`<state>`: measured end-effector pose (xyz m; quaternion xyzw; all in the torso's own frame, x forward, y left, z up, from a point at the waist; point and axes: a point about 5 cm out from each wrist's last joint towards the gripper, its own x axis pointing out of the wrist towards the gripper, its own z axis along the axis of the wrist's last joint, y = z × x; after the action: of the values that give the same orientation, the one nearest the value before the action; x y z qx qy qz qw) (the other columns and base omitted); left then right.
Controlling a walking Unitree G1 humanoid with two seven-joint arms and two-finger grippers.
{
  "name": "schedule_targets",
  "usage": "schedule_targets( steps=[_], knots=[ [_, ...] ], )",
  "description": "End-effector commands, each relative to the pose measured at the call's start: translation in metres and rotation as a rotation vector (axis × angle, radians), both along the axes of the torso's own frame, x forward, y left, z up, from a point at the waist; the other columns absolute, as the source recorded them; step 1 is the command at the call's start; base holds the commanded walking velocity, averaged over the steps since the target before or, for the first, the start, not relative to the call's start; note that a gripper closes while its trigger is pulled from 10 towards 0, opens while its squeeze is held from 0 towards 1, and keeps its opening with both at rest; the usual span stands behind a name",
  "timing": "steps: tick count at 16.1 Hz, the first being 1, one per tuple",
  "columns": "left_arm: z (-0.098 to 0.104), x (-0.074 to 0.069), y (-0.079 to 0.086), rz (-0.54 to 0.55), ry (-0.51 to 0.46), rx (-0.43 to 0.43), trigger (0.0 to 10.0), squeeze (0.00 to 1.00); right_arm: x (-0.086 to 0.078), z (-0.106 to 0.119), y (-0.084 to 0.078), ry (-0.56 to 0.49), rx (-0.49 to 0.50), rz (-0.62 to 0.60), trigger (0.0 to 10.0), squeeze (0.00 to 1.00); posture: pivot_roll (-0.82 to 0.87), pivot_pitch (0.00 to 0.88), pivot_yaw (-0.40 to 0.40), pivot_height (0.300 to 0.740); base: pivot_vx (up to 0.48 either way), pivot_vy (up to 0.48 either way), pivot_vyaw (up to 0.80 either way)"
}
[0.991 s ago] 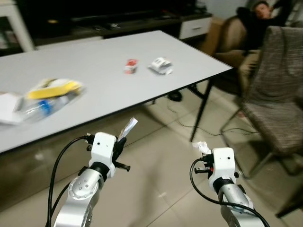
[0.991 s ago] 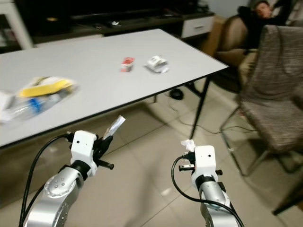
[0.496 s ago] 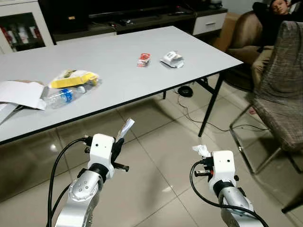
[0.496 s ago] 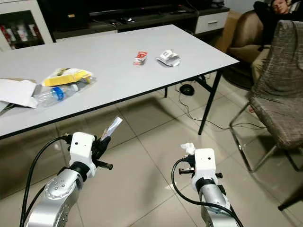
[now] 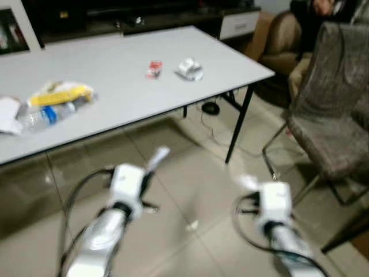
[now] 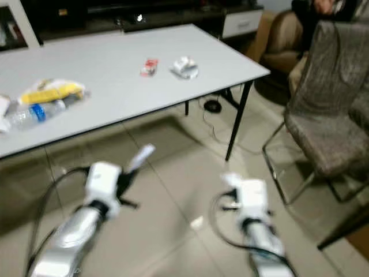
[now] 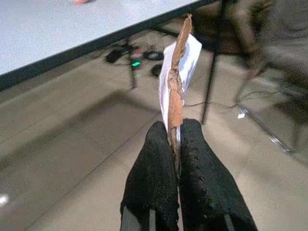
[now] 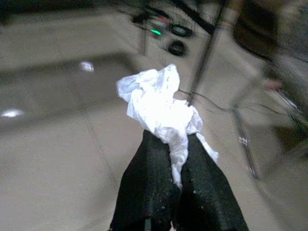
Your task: Picking trash to rubbish bin
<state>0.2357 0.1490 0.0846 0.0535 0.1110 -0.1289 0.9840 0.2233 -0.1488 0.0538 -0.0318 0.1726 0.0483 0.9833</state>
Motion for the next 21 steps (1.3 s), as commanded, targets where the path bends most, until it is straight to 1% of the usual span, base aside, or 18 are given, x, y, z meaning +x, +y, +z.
schedule_targets(
  steps=[1,3,5,6,8,9,10,11,12,13,14,15,17,18,19,20,21],
  knots=[
    [0.003,-0.001,-0.006,-0.010,-0.015,-0.009,10.0,0.00,0.001,0.001,-0.008,0.001,-0.028,-0.012,10.0,0.00,-0.01,0.000,-0.033,0.740,0.000,-0.428,0.00],
    [0.003,-0.003,-0.006,-0.004,-0.007,-0.012,10.0,0.00,0.002,0.001,-0.007,0.001,-0.027,-0.006,10.0,0.00,-0.01,0.000,-0.033,0.740,0.000,-0.426,0.00],
    [-0.001,-0.004,-0.004,0.024,0.049,-0.057,10.0,0.00,0.002,0.001,-0.007,0.001,-0.026,-0.003,10.0,0.00,0.00,0.000,-0.032,0.740,0.000,0.000,0.00],
    [-0.002,-0.005,-0.001,0.036,0.067,-0.079,10.0,0.00,0.003,0.001,-0.006,0.003,-0.024,-0.002,10.0,0.00,-0.01,0.000,-0.030,0.740,0.000,0.480,0.00],
    [-0.002,-0.007,0.005,0.057,0.059,-0.054,10.0,0.00,0.004,0.000,-0.006,0.004,-0.020,-0.005,10.0,0.00,0.00,0.000,-0.027,0.740,0.000,0.456,0.00],
    [-0.002,-0.007,0.007,0.066,0.058,-0.044,10.0,0.00,0.004,0.000,-0.005,0.007,-0.020,0.002,10.0,0.00,0.00,0.000,-0.028,0.740,0.000,0.000,0.00],
    [-0.002,-0.009,0.009,0.071,0.063,-0.021,10.0,0.00,0.004,-0.001,-0.003,0.012,-0.031,0.038,10.0,0.00,0.01,0.000,-0.028,0.740,0.000,0.000,0.00],
    [-0.002,-0.009,0.011,0.071,0.063,-0.015,10.0,0.00,0.003,-0.002,-0.002,0.022,-0.036,0.055,10.0,0.00,0.01,0.000,-0.028,0.740,0.000,0.000,0.80],
    [-0.002,-0.011,0.011,0.068,0.071,-0.016,10.0,0.00,0.002,-0.003,0.001,0.023,-0.061,0.097,10.0,0.00,0.01,0.000,-0.027,0.740,0.000,0.000,0.80],
    [-0.003,-0.013,0.011,0.061,0.090,-0.019,10.0,0.00,0.002,-0.005,0.004,0.029,-0.073,0.121,10.0,0.00,0.02,0.000,-0.026,0.740,0.000,0.000,0.80],
    [-0.005,-0.014,0.011,0.062,0.102,-0.004,10.0,0.00,0.003,-0.006,0.006,0.030,-0.064,0.128,10.0,0.00,0.02,0.000,-0.024,0.740,0.000,0.000,0.80],
    [-0.011,-0.017,0.012,0.061,0.124,0.012,10.0,0.00,0.004,-0.007,0.010,0.030,-0.035,0.147,10.0,0.00,0.03,0.000,-0.019,0.740,0.000,0.000,0.80],
    [-0.020,-0.020,0.016,0.085,0.137,-0.002,10.0,0.00,0.005,-0.012,0.014,0.042,-0.009,0.173,10.0,0.00,0.03,0.000,-0.019,0.740,0.000,0.000,0.80],
    [-0.028,-0.019,0.025,0.166,0.135,-0.004,10.0,0.00,0.006,-0.017,0.014,0.056,-0.012,0.176,10.0,0.00,0.03,0.000,-0.018,0.740,0.000,0.000,0.80],
    [-0.032,-0.018,0.031,0.220,0.130,-0.012,10.0,0.00,0.006,-0.020,0.013,0.068,-0.025,0.168,10.0,0.00,0.03,0.000,-0.017,0.740,0.000,0.000,0.80],
    [-0.035,-0.017,0.037,0.258,0.113,0.018,10.0,0.00,0.006,-0.025,0.010,0.081,-0.055,0.155,10.0,0.00,0.03,0.000,-0.017,0.740,0.000,0.000,0.80],
    [-0.039,-0.018,0.040,0.291,0.111,0.017,10.0,0.00,0.006,-0.032,0.002,0.110,-0.101,0.113,10.0,0.00,0.03,0.000,-0.015,0.740,0.000,0.000,0.80]
  ],
)
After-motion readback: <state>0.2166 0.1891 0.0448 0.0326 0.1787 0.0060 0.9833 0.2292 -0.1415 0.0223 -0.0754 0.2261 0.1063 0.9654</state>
